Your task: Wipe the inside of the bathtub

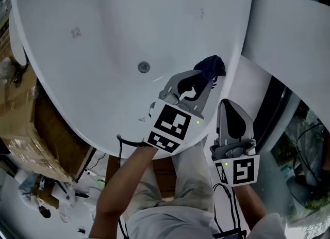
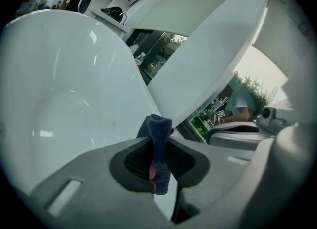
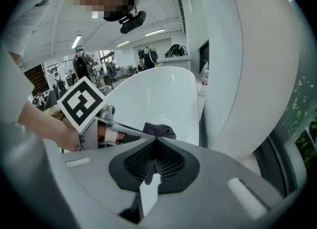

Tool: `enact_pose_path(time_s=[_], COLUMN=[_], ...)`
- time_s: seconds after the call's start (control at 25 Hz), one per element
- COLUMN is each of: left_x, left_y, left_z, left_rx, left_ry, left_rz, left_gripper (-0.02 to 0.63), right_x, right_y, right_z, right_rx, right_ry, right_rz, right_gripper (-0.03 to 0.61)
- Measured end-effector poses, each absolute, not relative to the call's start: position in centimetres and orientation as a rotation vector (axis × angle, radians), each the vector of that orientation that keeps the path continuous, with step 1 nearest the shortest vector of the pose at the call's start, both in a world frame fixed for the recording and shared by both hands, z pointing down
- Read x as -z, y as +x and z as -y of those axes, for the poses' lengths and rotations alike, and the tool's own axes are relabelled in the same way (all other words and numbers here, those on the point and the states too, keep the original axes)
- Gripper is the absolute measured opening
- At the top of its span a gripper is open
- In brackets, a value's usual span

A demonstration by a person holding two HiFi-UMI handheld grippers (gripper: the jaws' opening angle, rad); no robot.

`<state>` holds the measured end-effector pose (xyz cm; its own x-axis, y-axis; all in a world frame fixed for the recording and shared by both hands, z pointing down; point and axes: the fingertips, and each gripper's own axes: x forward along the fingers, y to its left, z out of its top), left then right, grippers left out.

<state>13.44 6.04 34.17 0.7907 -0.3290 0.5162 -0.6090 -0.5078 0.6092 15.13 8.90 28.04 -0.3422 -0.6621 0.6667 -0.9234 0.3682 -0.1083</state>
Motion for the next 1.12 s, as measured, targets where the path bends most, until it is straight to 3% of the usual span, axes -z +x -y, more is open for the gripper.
enact_pose_path(time_s=[1.12], left_x=[-42.4], left_y=[18.6], left_z=[-5.0], left_rx=[-0.255], left_ry=[1.944], left_rz=[0.507], left_gripper=[0.061], right_x=[-31.6], right_y=[14.1], right_z=[-7.7], right_rx=[-0.763], right_ry=[1.519], right_rz=[2.05], right_gripper=[0.006])
